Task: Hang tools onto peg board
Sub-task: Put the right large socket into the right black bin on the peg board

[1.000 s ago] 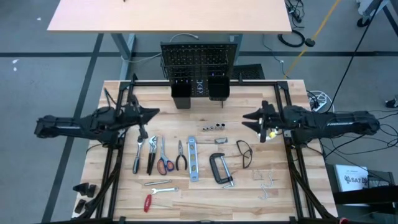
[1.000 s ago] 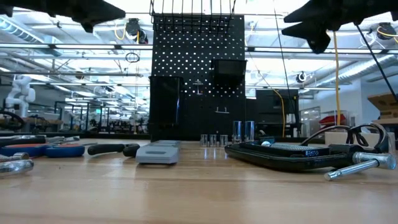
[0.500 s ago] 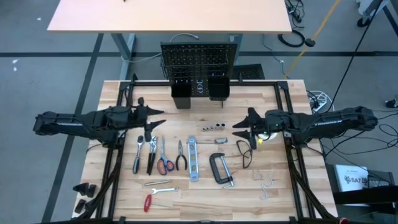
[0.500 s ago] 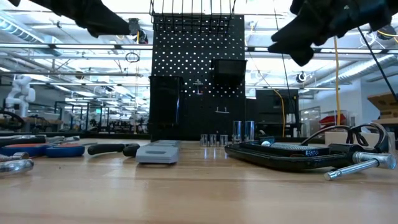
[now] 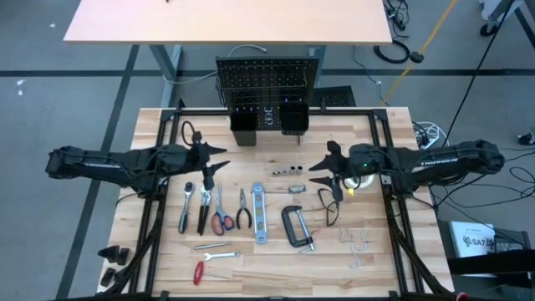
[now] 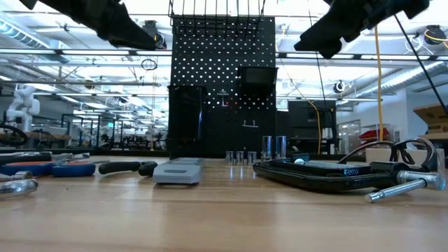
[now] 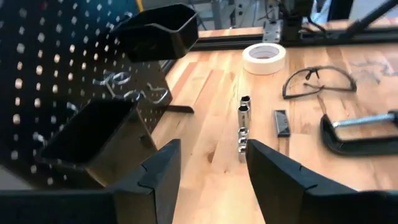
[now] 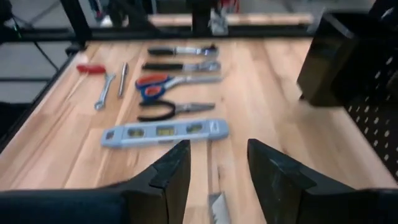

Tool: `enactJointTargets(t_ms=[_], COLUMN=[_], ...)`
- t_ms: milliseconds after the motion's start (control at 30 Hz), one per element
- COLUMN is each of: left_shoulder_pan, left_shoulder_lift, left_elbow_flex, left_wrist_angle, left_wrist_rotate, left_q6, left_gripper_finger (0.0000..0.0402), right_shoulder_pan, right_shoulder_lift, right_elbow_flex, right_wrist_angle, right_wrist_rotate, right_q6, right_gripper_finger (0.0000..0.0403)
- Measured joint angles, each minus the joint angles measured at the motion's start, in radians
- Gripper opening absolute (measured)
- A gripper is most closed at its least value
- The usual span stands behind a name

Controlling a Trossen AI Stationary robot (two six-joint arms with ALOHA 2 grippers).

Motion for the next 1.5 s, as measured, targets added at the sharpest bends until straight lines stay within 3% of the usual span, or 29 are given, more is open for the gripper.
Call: enactJointTargets(t_ms=[133,400,800,967,1167,1400,1500], left_shoulder_pan=[0.000,0.000,0.033,0.032,0.033,0.050,0.053], left_shoulder_lift=[0.003,0.003,0.004,0.004,0.009,0.045,0.069], left_elbow_flex=[-0.001,-0.001,-0.017,-0.033,-0.037,-0.037,-0.037], left_wrist_angle=[0.020,0.102,0.142,0.143,0.146,0.153,0.136], left_wrist_rotate=[0.000,0.037,0.066,0.134,0.146,0.149,0.153], left_q6=[0.106,0.246,0.205,0.192,0.189,0.193,0.192], left_gripper_finger=[0.0180,0.0180,0.0180,0.0180,0.0180,0.0180,0.0180], right_shoulder_pan=[0.014,0.024,0.052,0.108,0.129,0.130,0.101], right_shoulder_lift=[0.074,0.189,0.275,0.358,0.458,0.526,0.521], right_elbow_flex=[0.068,0.081,0.133,0.195,0.233,0.263,0.263], right_wrist_angle=[-0.085,-0.034,-0.108,-0.152,-0.166,-0.366,-0.372], right_wrist_rotate=[0.004,0.004,-0.042,0.079,0.101,0.345,0.320], right_q6=[0.024,0.076,0.276,0.209,0.182,0.134,0.135], right_gripper_finger=[0.0153,0.0153,0.0153,0.0153,0.0153,0.0153,0.0153])
